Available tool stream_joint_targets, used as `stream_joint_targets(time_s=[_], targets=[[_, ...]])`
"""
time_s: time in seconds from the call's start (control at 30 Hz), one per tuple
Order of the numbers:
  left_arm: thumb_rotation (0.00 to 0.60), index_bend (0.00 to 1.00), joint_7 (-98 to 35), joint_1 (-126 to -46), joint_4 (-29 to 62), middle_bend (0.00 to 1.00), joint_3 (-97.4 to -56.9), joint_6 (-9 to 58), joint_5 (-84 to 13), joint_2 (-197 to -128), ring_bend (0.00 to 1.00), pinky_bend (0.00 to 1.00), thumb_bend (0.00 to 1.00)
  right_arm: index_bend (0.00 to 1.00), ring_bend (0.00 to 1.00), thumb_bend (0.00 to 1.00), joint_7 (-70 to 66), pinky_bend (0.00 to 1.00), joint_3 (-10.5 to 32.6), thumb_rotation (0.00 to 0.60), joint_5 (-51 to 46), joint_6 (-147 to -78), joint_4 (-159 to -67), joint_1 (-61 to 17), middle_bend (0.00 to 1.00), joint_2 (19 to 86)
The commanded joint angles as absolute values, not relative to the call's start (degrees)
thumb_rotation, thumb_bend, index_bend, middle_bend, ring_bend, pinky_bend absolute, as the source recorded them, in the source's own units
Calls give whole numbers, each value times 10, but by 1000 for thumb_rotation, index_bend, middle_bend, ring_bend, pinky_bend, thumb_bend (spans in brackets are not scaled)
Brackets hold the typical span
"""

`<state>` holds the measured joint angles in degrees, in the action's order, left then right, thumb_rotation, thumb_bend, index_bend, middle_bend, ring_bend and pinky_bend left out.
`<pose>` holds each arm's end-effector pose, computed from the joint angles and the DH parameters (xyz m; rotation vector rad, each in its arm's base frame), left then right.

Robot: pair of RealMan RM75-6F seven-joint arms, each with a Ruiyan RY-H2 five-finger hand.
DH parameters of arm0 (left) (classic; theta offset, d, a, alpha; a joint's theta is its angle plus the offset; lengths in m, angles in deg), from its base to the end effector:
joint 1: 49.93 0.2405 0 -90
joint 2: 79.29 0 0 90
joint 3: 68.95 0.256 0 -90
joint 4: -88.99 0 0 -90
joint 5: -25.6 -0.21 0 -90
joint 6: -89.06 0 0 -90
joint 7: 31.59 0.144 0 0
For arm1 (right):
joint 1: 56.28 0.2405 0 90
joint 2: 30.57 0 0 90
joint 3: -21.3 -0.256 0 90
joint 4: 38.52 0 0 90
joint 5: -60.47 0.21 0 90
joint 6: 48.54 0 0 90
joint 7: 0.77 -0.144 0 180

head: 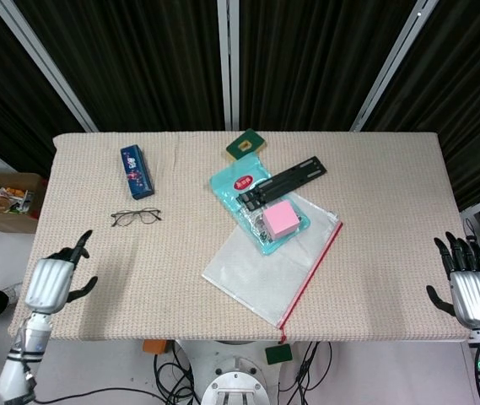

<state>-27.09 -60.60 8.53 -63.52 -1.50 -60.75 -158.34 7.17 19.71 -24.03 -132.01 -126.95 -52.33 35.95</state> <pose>-0.3066 0.1837 0.0845 -1.5014 -0.8371 -0.9399 -0.3304 -0.1718 0.1469 1.4325 -0.8340 0.7263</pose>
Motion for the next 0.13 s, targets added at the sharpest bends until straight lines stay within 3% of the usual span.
stream_joint_targets(time_s=[0.03,0.13], targets=[[180,25,-292,-582,94,13,-619,-13,-607,-1557,12,142,74,0,0,289,73,0,205,600,-242,-1326,-1261,-533,0,362],[90,26,-292,-574,87,12,-619,-6,-602,-1542,11,137,75,0,0,297,76,0,207,600,-247,-1335,-1257,-539,0,363]])
